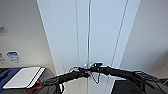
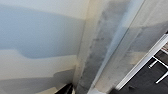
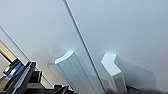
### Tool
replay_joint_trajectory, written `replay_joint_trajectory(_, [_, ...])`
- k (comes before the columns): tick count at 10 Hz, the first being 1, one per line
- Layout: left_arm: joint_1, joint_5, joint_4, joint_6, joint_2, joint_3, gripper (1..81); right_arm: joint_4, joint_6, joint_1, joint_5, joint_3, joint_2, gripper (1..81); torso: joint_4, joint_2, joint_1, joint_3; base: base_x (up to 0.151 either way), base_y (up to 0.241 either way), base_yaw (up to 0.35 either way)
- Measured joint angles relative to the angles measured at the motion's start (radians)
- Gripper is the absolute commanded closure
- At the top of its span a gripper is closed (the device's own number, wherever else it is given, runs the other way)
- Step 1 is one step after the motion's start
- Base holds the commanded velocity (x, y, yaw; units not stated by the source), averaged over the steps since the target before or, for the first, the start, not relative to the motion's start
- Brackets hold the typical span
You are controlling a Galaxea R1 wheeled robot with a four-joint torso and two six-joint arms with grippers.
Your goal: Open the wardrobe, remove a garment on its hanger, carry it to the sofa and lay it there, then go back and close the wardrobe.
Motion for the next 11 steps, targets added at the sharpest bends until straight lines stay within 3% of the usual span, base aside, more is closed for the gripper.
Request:
replay_joint_trajectory(5, [0.0, 0.007, 0.016, -0.018, -0.026, 0.077, 1.0, 0.002, 0.0, -0.019, 0.034, 0.133, -0.076, 1.0, 0.0, 0.0, 0.0, 0.0, 0.0, 0.0, 0.0])
replay_joint_trajectory(11, [0.024, 0.022, 0.054, -0.022, -0.189, 0.392, 1.0, 0.003, -0.009, -0.052, 0.062, 0.333, -0.194, 1.0, 0.001, 0.002, 0.002, -0.001, 0.0, 0.0, 0.0])
